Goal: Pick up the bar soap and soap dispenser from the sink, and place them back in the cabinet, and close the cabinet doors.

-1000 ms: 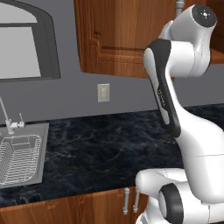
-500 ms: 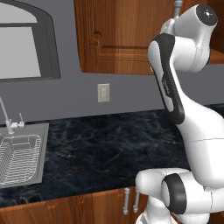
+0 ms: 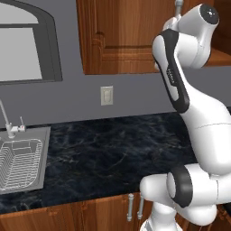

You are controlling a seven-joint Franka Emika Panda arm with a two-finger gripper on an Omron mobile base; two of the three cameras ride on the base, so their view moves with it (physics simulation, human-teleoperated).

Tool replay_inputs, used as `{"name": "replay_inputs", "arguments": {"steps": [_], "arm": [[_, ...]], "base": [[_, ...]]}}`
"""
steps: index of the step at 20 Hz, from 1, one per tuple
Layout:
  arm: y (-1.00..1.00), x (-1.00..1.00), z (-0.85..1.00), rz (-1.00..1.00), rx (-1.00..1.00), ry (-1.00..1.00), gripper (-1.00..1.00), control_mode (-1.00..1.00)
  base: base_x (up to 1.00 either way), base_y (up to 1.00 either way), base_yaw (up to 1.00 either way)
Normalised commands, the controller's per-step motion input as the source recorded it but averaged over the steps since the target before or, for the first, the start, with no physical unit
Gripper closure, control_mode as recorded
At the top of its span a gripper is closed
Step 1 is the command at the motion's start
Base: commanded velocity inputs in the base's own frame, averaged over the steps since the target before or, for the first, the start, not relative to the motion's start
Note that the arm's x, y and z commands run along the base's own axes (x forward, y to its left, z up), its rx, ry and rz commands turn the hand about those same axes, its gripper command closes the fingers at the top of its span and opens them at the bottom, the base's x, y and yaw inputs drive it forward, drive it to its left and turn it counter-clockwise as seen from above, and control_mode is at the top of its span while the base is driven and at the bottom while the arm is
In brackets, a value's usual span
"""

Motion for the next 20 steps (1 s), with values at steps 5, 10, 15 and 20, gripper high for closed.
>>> {"name": "replay_inputs", "arguments": {"steps": [5,10,15,20], "arm": [[-0.16,0.55,-0.11,0.07,0.01,0.00,-1.00,-1.00],[-0.11,0.51,-0.12,0.05,0.02,0.00,-1.00,-1.00],[-0.05,0.35,-0.21,0.01,0.00,0.00,-1.00,-1.00],[0.00,0.19,-0.18,0.00,0.00,0.00,-1.00,-1.00]], "base": [[0.00,0.00,0.00],[0.00,0.00,0.00],[0.00,0.00,0.00],[0.00,0.00,0.00]]}}
